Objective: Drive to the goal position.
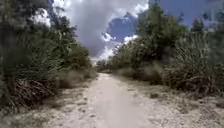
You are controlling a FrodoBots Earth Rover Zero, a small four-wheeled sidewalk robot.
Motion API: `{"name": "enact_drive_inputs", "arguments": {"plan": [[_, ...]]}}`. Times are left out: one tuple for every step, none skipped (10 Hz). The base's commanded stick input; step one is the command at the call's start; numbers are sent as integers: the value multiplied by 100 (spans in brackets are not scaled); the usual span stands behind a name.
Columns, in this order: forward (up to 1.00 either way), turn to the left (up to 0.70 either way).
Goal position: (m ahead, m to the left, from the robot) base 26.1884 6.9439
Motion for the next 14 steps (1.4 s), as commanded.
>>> {"name": "enact_drive_inputs", "arguments": {"plan": [[50, 0], [50, 0], [50, 0], [50, 0], [50, 0], [50, 0], [50, 0], [50, 0], [50, 0], [50, 0], [50, 0], [50, 0], [50, 0], [50, 0]]}}
